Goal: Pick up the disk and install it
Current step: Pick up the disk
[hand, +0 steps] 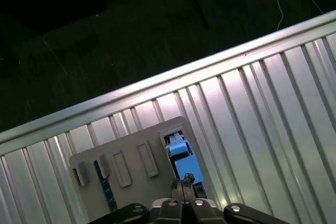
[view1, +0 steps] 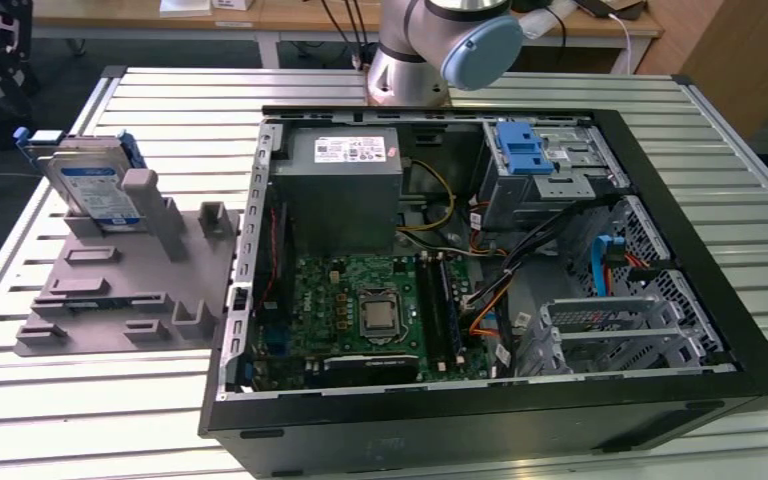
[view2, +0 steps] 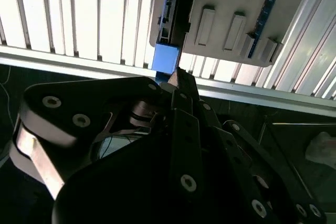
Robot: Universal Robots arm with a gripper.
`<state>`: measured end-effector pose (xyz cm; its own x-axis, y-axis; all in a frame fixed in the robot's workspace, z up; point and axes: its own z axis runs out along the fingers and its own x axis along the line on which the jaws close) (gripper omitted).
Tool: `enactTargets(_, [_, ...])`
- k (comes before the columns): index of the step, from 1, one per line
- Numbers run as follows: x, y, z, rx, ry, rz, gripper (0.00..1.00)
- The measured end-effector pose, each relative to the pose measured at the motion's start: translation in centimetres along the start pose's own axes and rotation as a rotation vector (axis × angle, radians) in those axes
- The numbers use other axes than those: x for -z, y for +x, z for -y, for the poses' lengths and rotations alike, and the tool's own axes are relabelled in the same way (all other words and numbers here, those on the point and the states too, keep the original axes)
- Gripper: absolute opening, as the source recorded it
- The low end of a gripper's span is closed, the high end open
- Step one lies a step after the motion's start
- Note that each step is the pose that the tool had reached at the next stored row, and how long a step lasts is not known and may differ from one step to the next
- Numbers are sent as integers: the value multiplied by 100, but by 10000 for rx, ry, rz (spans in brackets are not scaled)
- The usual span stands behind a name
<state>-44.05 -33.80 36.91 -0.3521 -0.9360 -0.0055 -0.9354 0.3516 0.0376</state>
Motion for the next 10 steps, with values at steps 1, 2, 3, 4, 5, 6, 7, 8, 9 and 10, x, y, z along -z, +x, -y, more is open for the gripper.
enactTargets(1, [0,0,0,84,-1,-4,11])
enactTargets(2, [0,0,0,163,-1,-6,11])
enactTargets(3, [0,0,0,243,-1,-9,11])
enactTargets(4, [0,0,0,321,-2,-12,11])
enactTargets(5, [0,0,0,401,-2,-15,11])
enactTargets(6, [0,0,0,480,-3,-18,11])
enactTargets(7, [0,0,0,559,-3,-21,11])
enactTargets(8, [-1,0,0,636,-3,-24,11])
enactTargets(9, [0,0,0,715,-4,-27,11])
enactTargets(10, [0,0,0,785,-4,-30,11])
